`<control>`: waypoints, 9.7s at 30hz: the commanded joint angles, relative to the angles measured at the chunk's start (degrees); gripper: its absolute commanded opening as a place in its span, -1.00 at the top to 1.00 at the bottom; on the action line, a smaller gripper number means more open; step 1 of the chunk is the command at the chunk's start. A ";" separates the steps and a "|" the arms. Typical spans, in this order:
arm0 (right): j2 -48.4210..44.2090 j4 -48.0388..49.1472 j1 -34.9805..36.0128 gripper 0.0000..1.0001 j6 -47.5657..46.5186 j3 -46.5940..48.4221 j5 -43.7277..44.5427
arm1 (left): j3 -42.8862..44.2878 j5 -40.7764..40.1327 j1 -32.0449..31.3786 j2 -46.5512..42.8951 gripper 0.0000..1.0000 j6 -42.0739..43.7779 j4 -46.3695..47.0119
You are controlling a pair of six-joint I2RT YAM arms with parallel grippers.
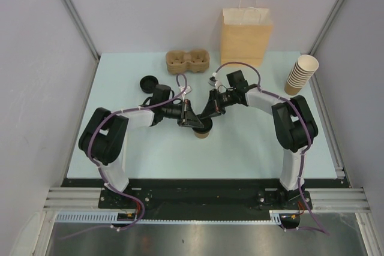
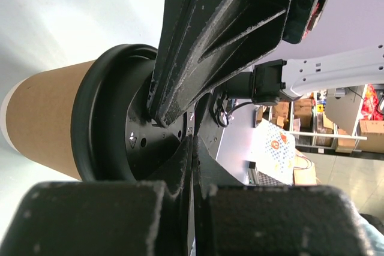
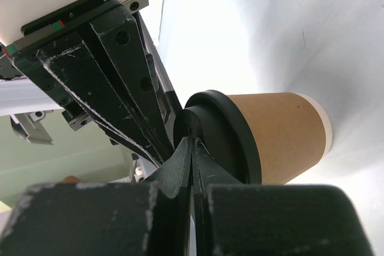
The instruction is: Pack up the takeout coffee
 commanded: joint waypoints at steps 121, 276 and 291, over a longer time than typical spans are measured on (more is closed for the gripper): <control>-1.57 -16.26 -11.05 -0.96 -42.62 45.59 35.64 | 27.75 -44.69 -15.56 -7.30 -0.99 56.34 -47.24; -12.11 -26.90 -12.37 -0.99 -43.50 34.44 32.74 | 80.84 -37.74 9.05 27.06 -0.02 66.46 -41.01; -12.47 -27.16 -9.55 -0.99 -45.79 32.31 35.29 | 81.10 -37.84 8.96 36.64 0.14 54.67 -36.43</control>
